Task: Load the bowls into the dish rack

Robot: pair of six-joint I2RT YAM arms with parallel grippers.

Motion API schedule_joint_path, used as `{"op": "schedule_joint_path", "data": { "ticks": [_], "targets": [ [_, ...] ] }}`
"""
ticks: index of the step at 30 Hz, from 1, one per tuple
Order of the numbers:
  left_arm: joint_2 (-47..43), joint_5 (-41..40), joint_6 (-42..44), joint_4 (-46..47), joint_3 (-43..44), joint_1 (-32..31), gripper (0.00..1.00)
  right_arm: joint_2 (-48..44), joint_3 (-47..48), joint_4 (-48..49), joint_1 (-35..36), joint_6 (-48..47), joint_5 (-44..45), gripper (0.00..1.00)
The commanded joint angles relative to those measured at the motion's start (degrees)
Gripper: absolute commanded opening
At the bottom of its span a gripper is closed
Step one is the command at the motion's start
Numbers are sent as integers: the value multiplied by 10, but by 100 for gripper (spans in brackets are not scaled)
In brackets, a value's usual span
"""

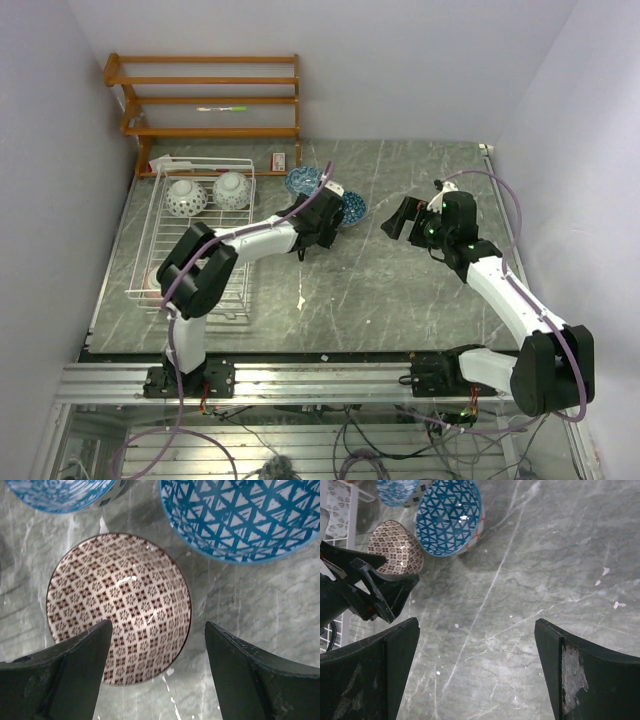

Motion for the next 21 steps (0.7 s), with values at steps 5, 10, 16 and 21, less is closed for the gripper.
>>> {"op": "schedule_joint_path", "data": {
  "ticks": [5,10,16,21],
  "targets": [
    [73,2,59,55,53,-5,62,22,-1,7,-17,-7,2,100],
    [89,-8,52,48,50,-7,36,27,-3,11,-22,-5,-2,100],
    [71,-21,47,36,34,-17,8,25,-6,12,-25,-3,-1,100],
    [12,23,22,26,24,-24,7,22,-6,9,-26,-1,0,100]
  ]
}}
